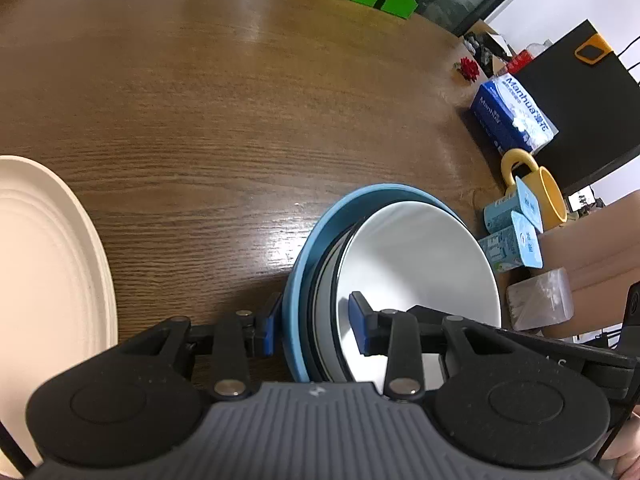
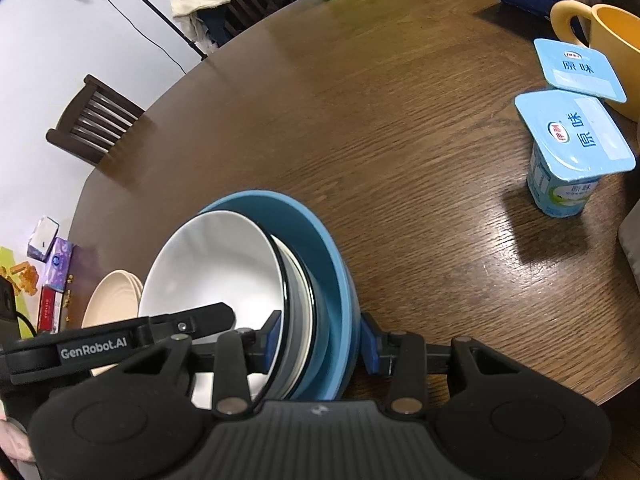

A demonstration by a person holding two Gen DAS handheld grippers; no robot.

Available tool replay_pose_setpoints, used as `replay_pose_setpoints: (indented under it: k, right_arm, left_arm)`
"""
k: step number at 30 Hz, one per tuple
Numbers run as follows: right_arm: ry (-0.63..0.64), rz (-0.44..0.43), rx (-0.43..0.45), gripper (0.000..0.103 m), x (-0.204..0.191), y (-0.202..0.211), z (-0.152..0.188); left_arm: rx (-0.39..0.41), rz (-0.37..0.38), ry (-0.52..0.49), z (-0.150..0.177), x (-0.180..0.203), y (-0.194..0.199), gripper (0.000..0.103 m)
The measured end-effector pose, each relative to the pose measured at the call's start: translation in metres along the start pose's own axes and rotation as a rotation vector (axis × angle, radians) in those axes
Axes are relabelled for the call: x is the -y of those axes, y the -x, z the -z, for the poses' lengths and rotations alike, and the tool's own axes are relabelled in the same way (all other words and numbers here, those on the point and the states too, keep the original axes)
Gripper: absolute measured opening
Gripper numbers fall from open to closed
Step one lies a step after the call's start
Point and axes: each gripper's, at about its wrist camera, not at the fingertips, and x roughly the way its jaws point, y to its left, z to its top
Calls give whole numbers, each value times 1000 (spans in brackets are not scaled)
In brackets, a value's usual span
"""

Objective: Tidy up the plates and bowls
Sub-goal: 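Lift the blue bowl stack with both grippers and carry it over the cream plates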

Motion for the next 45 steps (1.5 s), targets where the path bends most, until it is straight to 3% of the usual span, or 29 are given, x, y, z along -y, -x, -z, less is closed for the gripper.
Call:
replay_pose_setpoints:
  k: [18,45]
  right_arm:
    - [13,-39,40,38,-21,17,-13]
    - [41,-41,70,38,-56,33,-10]
  left_arm:
    - [81,-48,31,-1,12,28,34]
    - [121,-36,25,-5,-5,59,34]
